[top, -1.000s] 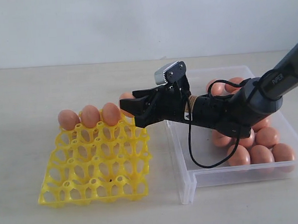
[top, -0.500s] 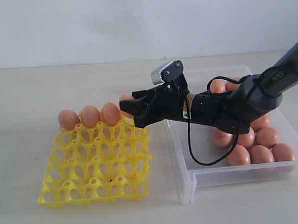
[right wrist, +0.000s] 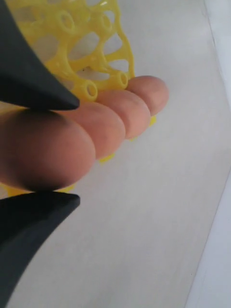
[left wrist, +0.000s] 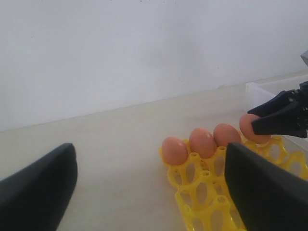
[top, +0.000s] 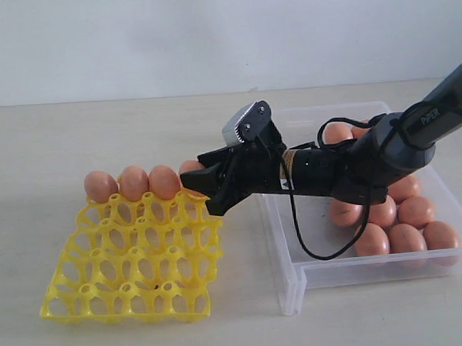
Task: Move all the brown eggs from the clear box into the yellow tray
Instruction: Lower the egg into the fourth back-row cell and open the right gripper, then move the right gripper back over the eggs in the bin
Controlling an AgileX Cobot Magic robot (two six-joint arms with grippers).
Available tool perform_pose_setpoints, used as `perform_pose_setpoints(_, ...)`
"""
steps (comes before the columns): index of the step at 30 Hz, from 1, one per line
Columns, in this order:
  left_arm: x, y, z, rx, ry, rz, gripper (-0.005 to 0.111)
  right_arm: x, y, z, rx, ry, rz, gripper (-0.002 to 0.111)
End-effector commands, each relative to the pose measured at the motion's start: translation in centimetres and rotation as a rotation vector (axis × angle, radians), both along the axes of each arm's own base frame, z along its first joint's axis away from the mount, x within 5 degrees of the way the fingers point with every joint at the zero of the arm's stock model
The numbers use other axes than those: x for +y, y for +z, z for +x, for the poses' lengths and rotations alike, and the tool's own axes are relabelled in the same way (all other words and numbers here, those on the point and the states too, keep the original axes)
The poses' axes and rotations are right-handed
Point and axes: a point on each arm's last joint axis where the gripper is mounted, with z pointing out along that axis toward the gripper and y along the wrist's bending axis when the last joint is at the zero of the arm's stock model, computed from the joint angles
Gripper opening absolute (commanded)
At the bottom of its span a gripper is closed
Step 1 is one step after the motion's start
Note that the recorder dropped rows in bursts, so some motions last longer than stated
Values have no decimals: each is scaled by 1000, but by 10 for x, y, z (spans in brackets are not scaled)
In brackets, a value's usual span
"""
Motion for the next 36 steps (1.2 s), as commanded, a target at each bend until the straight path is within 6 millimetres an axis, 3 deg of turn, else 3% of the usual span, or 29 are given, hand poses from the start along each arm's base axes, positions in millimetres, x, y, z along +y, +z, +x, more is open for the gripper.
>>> perform_pose_setpoints(1, 0, -1, 0, 2, -6, -14, 78, -9, -18, 1, 89, -65, -61, 6)
perform_pose_setpoints(7, 0, -1, 0, 2, -6, -14, 78, -9, -19, 1, 88, -64, -70, 46)
perform_pose_setpoints(9, 0, -1, 0, 2, -6, -14, 78, -9, -20, 1, 92, -70, -84, 53)
perform_pose_setpoints(18, 0, -1, 0, 2, -6, -14, 78, -9, -19, 1, 74, -64, -87, 57)
perform_pose_setpoints(21, 0, -1, 0, 2, -6, -14, 78, -8, 0, 3, 25, -56, -54, 57)
perform_pose_setpoints(27, 0, -1, 0, 2, -6, -14, 78, -7, 76, -1, -77, -48, 86, 57)
perform_pose_setpoints(32, 0, -1, 0, 2, -6, -14, 78, -18, 133, -23, -124, -63, 95, 57)
perform_pose_setpoints(36, 0, -1, 0, 2, -6, -14, 78, -31, 151, -50, 9, -32, -72, 56)
